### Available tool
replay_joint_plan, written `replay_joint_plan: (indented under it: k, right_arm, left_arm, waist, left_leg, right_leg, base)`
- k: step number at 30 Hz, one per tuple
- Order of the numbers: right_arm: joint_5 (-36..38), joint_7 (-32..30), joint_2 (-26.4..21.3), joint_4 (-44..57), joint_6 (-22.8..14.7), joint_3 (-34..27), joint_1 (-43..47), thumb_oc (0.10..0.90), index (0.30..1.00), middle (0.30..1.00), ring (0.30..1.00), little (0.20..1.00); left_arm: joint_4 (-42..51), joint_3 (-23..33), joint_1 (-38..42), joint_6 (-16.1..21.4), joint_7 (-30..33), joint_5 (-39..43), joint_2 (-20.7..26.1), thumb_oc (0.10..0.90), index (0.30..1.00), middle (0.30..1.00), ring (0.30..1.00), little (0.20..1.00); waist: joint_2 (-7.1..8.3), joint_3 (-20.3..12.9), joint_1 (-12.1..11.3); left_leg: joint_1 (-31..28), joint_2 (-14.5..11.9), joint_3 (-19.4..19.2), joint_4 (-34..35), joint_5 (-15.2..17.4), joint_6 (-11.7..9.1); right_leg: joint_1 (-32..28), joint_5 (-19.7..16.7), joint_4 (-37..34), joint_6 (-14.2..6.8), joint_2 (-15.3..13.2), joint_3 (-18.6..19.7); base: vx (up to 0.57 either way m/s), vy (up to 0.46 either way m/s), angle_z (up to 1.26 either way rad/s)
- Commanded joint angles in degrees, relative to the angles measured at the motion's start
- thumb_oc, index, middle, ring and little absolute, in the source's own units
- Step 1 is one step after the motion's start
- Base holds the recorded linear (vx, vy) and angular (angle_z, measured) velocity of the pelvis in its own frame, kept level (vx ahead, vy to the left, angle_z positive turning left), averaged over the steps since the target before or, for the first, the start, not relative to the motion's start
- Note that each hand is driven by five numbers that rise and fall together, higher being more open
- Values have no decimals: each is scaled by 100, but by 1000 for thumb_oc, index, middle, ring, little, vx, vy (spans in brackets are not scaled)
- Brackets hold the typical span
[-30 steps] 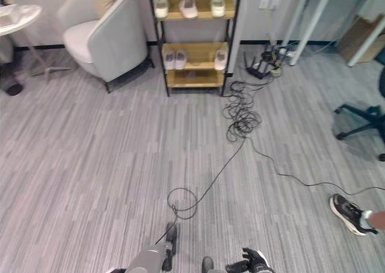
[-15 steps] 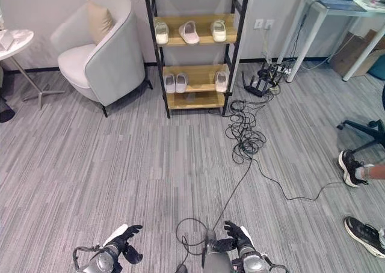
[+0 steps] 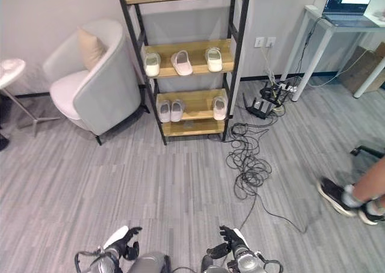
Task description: Arrange the slippers neatly on the shoe rack.
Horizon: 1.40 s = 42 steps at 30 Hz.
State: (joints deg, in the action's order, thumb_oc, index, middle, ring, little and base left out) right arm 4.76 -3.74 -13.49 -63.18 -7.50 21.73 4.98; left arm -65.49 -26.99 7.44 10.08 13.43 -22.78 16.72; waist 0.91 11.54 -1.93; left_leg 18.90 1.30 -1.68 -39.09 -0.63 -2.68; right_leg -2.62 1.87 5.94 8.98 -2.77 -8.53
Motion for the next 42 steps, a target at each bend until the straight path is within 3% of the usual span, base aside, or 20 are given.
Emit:
replay_joint_plan:
  k: [1,4,9,10,11,14,15,16,17,19,22,24,26,27,29,30,32,35,39,42]
  right_arm:
    - [66,-84,-345,223,-247,-49,19,800,900,900,900,900]
    - [-132,-81,-289,-53,-237,-2,-26,800,900,900,900,900]
    - [-207,-23,-145,-201,-215,-44,10,800,900,900,900,900]
    - [-253,-40,-95,-294,-213,-64,28,800,900,900,900,900]
    - [-247,4,-46,-254,-197,-72,89,800,900,900,900,900]
    - [-172,51,-26,-156,-178,-92,74,800,900,900,900,900]
    - [-245,103,-61,-77,-186,-21,70,800,900,900,900,900]
    - [-283,86,-106,30,-217,7,71,800,900,900,900,900]
    - [-283,86,-107,32,-216,8,71,800,900,900,900,900]
    - [-242,49,-163,27,-213,-32,116,800,900,900,900,900]
    - [-234,16,-233,0,-187,-93,218,800,900,900,900,900]
    - [-261,-7,-266,-108,-109,-198,192,800,900,900,900,900]
    - [-269,-9,-266,-107,-91,-228,141,800,900,900,900,900]
    - [-299,-1,-269,-104,-83,-246,87,800,900,900,900,900]
    - [-345,8,-254,-198,-76,-274,54,800,900,900,900,900]
    - [-357,14,-264,-245,-72,-210,88,800,900,900,900,900]
    - [-307,-89,-270,-337,-98,-176,101,800,900,900,900,900]
    - [-68,-205,-298,-426,-94,-191,94,800,900,900,900,900]
    - [-16,-165,-305,-548,-91,-205,130,800,900,900,900,900]
    - [33,-163,-290,-551,-114,-267,65,800,900,900,900,900]
  left_arm:
    - [235,-422,-405,60,50,-96,-399,800,900,900,900,900]
    - [87,-362,-481,33,50,-283,-403,800,900,900,900,900]
    - [-144,-32,-704,-20,87,-213,-348,800,900,900,900,900]
    - [-216,-26,-703,-41,110,-251,-366,800,900,900,900,900]
    - [-326,7,-642,-91,140,-272,-311,800,900,900,900,900]
    - [-246,-19,-581,-106,161,-230,-261,800,900,900,900,900]
    - [-128,-182,-558,-55,155,-319,-216,800,900,900,900,900]
    - [-16,-213,-531,-37,139,-328,-168,800,900,900,900,900]
    - [-13,-211,-531,-39,137,-327,-167,800,900,900,900,900]
    - [64,-196,-518,-1,127,-345,-134,800,900,900,900,900]
    - [42,-200,-406,34,174,-352,-175,800,900,900,900,900]
    - [7,-329,-292,62,166,-467,-223,800,900,900,900,900]
    - [0,-387,-303,81,166,-520,-217,800,900,900,900,900]
    - [-37,-419,-303,85,174,-543,-237,800,900,900,900,900]
    - [-109,-374,-333,84,176,-505,-258,800,900,900,900,900]
    - [-264,-296,-360,31,207,-372,-306,800,900,900,900,900]
    - [-331,-308,-285,-16,187,-267,-410,800,900,900,900,900]
    - [-45,-351,-250,17,220,-16,-345,800,900,900,900,900]
    - [96,-450,-234,3,253,-90,-331,800,900,900,900,900]
    - [129,-472,-257,-13,211,-179,-324,800,900,900,900,900]
  waist:
    - [-476,141,-252]
    - [-503,39,-464]
    - [-359,-245,-681]
    - [-234,-300,-719]
    - [-168,-249,-664]
    - [-294,-138,-524]
    - [-353,-32,-383]
    - [-353,-1,-343]
    - [-362,-1,-333]
    - [-374,-17,-318]
    - [-467,21,-256]
    - [-499,36,-57]
    - [-483,32,-16]
    - [-428,-14,11]
    - [-292,-165,-50]
    - [-248,-224,-79]
    - [-187,-151,2]
    - [45,127,-166]
    - [-64,77,-330]
    - [-159,0,-321]
  left_leg:
    - [-432,203,127,2540,-475,105]
    - [-370,511,-46,3806,-891,111]
    - [-662,634,-154,3721,-940,347]
    - [-716,683,-219,3652,-805,479]
    - [-939,644,-282,3522,-481,637]
    - [-1245,494,-315,3360,-178,740]
    - [-1632,483,-122,3295,35,753]
    - [-1792,491,13,3231,148,693]
    - [-1791,480,25,3231,143,688]
    - [-2072,415,215,3131,374,544]
    - [-2324,290,393,3174,591,444]
    - [-2633,106,902,3168,896,306]
    - [-2692,33,999,3135,955,251]
    - [-2712,-50,1107,3093,954,184]
    - [-2688,-232,1164,2979,905,56]
    - [-2541,-596,1256,2528,451,-71]
    - [-1832,-1113,856,1509,-416,-5]
    - [-1087,-1029,695,302,-499,135]
    - [-874,-207,525,1189,5,143]
    - [-817,33,91,2110,-16,211]
  right_leg:
    - [-220,223,-161,-1061,443,523]
    - [-840,537,-145,-1004,671,792]
    - [-1116,700,322,-1110,733,987]
    - [-980,374,878,-1307,682,953]
    - [-312,-709,2465,-2097,480,783]
    - [155,-913,3276,-2103,203,399]
    - [739,-422,3220,-1880,221,293]
    - [872,-33,2640,-1719,189,150]
    - [859,-50,2613,-1713,200,136]
    - [970,68,1236,-1512,-149,-3]
    - [1179,-318,516,-1556,-510,172]
    - [1460,-808,131,-1743,-1048,1211]
    - [1435,-833,207,-1809,-1121,1423]
    - [1388,-855,344,-1845,-1127,1608]
    - [1159,-756,294,-1909,-1092,1400]
    - [1096,-571,439,-1869,-887,1219]
    - [783,-301,462,-1650,-709,925]
    - [442,-203,286,-1333,-542,613]
    - [227,3,252,-1308,-260,485]
    - [158,138,334,-1291,-71,346]
  base:
    - [601,-83,-43]
    - [613,-134,-35]
    - [497,-64,-66]
    - [346,-62,-41]
    - [341,-61,-34]
    - [421,5,-3]
    - [429,-43,31]
    - [428,-45,15]
    - [381,-159,-6]
    - [393,-246,-25]
    - [326,-231,14]
    - [478,-415,42]
    - [233,-280,35]
    - [193,-296,85]
    - [329,-585,109]
    - [330,-715,10]
    - [187,-670,9]
    - [79,-542,64]
    - [209,-239,4]
    - [161,-141,34]
